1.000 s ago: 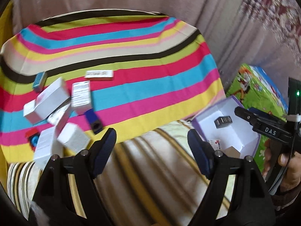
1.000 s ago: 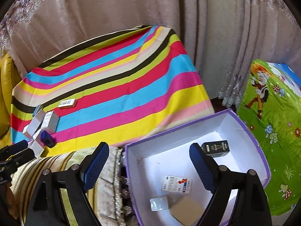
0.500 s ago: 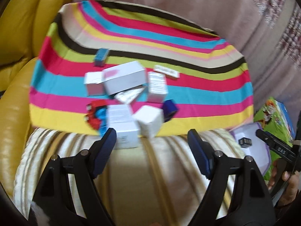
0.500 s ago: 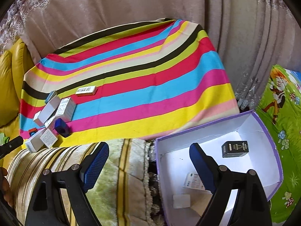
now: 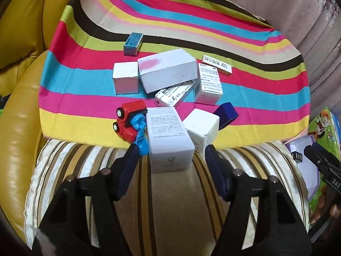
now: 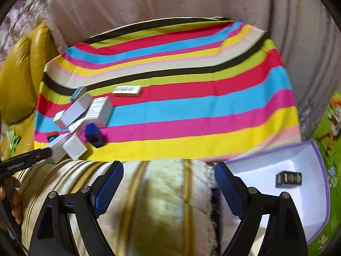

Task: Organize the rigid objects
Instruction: 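Grasp the white SL-printed box with the left tool, then grasp the dark blue box with the right tool while the left tool holds its box, then lift both held boxes toward the purple-rimmed box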

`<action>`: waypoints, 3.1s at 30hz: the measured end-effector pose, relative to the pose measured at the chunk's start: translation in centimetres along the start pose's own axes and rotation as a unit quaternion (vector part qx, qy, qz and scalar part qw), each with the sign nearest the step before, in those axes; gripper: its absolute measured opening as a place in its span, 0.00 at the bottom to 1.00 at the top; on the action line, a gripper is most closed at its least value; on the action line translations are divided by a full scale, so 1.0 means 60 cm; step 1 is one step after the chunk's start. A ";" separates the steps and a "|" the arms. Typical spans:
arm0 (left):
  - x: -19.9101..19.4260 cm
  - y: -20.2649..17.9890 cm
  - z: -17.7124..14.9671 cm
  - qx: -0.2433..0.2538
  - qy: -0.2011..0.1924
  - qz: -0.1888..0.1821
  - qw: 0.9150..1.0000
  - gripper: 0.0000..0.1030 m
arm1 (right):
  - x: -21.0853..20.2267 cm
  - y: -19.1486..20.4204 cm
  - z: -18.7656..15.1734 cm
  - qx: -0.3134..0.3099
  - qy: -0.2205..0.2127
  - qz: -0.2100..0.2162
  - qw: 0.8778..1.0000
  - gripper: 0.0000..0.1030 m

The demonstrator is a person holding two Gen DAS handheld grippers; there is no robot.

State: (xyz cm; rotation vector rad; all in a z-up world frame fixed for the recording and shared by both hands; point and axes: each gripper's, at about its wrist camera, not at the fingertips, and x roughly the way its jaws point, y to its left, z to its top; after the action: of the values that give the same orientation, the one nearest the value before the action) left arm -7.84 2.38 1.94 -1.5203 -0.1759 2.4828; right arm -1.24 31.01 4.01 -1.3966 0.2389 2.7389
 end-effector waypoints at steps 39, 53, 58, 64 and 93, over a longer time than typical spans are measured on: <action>-0.034 0.037 -0.023 -0.058 -0.062 -0.045 0.995 0.45 | 0.151 0.210 0.062 -0.138 0.083 0.113 0.980 0.81; -0.025 0.037 -0.026 -0.062 -0.055 -0.049 0.995 0.45 | 0.197 0.219 0.094 -0.113 0.099 0.092 0.984 0.53; -0.023 0.038 -0.027 -0.062 -0.054 -0.050 0.995 0.45 | 0.220 0.203 0.097 -0.085 0.120 0.102 0.984 0.40; -0.022 0.038 -0.027 -0.063 -0.053 -0.049 0.995 0.45 | 0.239 0.205 0.092 -0.087 0.139 0.121 0.979 0.29; -0.072 -0.025 -0.017 -0.006 -0.110 -0.071 0.991 0.45 | 0.062 0.149 0.043 -0.105 -0.006 0.016 0.994 0.28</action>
State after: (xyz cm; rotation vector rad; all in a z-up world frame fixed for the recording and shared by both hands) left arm -4.82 2.75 5.54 -1.1893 -0.3232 2.5326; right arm -6.58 22.53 3.48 -1.4342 -0.0284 2.8676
